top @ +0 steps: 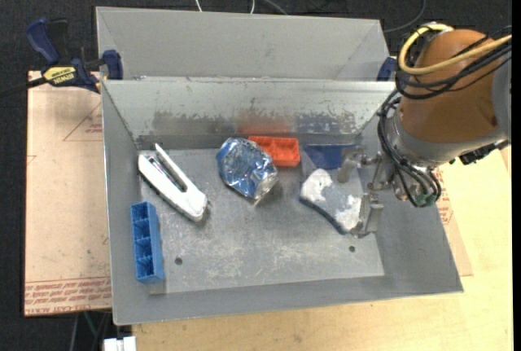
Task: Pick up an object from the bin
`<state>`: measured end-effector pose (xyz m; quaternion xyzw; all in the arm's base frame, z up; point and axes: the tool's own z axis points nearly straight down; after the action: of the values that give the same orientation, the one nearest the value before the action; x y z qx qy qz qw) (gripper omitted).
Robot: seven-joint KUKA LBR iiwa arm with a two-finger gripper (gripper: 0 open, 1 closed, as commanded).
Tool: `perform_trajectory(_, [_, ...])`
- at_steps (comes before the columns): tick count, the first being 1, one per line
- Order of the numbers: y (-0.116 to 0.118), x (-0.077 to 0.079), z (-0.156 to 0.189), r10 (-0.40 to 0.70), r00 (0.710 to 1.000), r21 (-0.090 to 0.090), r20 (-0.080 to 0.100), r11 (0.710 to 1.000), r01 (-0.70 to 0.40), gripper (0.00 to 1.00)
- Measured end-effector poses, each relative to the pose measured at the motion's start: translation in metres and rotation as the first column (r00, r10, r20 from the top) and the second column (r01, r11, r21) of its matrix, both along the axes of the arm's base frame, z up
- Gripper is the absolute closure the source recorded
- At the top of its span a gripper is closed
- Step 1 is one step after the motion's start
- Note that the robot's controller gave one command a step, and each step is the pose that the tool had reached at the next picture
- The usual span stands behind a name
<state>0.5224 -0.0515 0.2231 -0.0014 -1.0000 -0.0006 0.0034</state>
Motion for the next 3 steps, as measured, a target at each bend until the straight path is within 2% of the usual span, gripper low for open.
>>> perform_trajectory(1, [0.0, 0.001, 0.005, 0.003, 1.0, -0.001, 0.008, 1.0, -0.003, 0.0])
perform_trajectory(2, [-0.017, 0.002, -0.094, -0.203, 0.979, 0.0, 0.008, 0.979, 0.203, 0.0])
perform_trajectory(3, [-0.024, 0.1, -0.077, -0.109, 0.994, 0.0, 0.019, 0.994, 0.109, 0.0])
